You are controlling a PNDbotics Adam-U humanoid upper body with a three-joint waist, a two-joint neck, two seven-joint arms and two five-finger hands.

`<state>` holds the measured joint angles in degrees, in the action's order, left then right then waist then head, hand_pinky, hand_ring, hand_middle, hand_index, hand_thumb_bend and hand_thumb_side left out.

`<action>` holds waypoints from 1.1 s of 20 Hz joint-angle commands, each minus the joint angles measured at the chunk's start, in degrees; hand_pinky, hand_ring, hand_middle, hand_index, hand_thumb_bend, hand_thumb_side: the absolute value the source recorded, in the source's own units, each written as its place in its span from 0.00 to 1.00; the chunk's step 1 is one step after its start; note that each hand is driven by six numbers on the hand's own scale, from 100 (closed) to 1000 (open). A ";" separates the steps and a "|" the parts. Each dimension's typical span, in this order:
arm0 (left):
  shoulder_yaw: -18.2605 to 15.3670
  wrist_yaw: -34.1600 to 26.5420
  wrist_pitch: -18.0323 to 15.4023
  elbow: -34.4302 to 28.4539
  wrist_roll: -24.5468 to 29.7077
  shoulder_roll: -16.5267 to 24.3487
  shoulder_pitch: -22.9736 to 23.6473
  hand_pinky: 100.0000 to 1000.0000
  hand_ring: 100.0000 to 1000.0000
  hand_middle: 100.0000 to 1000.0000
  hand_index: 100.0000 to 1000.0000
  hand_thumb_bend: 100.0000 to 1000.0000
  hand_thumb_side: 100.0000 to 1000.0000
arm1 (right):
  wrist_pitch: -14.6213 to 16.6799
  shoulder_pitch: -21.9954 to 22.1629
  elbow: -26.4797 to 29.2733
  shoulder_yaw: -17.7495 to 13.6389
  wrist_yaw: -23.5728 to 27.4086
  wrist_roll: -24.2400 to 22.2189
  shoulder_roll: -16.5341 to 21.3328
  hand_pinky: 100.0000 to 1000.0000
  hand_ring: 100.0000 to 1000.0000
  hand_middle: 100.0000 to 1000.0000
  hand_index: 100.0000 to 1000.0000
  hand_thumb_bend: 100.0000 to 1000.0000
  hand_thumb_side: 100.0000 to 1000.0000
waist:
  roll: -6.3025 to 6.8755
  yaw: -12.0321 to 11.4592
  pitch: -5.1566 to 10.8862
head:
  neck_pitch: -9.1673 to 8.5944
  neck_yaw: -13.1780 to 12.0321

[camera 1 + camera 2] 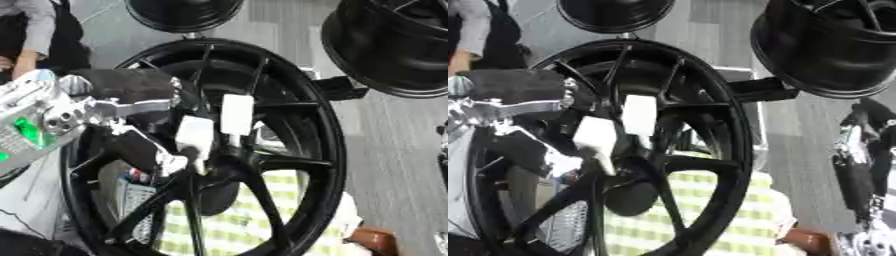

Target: Pull the pin out of the wheel hub.

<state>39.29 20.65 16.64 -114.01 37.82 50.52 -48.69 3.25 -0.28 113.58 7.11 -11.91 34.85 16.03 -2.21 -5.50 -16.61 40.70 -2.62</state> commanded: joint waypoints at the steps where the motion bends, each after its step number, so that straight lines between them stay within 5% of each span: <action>1: -0.38 -0.74 0.59 -0.58 -0.40 0.42 -0.33 0.67 0.57 0.52 0.72 0.00 0.39 | 0.06 -0.30 1.01 -0.05 0.12 0.19 0.32 0.65 0.79 0.67 0.77 0.00 0.61 | 0.07 0.08 0.79 | -0.67 -0.12; 8: -0.41 -2.44 0.53 -0.58 -1.70 0.15 -0.21 0.58 0.44 0.40 0.58 0.00 0.32 | 0.06 -0.23 1.01 -0.08 0.19 0.31 0.23 0.65 0.79 0.67 0.77 0.00 0.61 | 0.03 0.11 0.82 | -0.71 -0.10; 11: -0.65 -3.29 0.28 -0.58 -2.85 0.20 0.00 0.49 0.37 0.32 0.49 0.00 0.13 | 0.09 -0.23 1.01 -0.08 0.17 0.32 0.24 0.65 0.79 0.67 0.77 0.00 0.61 | 0.05 0.10 0.86 | -0.67 -0.07; 18: -1.94 -4.68 -1.26 -0.58 -5.88 0.95 0.80 0.42 0.30 0.25 0.40 0.00 0.16 | 0.18 -0.23 1.01 -0.21 0.18 0.43 0.33 0.65 0.79 0.67 0.77 0.00 0.61 | 0.07 0.02 1.08 | -0.73 0.11; 19: -2.23 -4.77 -1.50 -0.58 -6.47 1.02 0.93 0.42 0.29 0.24 0.39 0.00 0.23 | 0.18 -0.22 1.01 -0.23 0.18 0.45 0.33 0.65 0.79 0.67 0.77 0.00 0.61 | 0.07 0.01 1.11 | -0.74 0.14; 22: -3.50 -5.22 -2.55 -0.58 -8.78 1.36 1.48 0.41 0.28 0.23 0.37 0.00 0.16 | 0.17 -0.19 1.01 -0.27 0.21 0.48 0.32 0.65 0.79 0.67 0.77 0.00 0.61 | 0.08 -0.02 1.20 | -0.82 0.29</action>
<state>37.49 15.84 14.43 -113.99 30.16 50.36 -46.58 3.31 -0.28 113.58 7.09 -11.89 35.14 15.86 -2.24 -5.51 -16.58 40.68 -2.47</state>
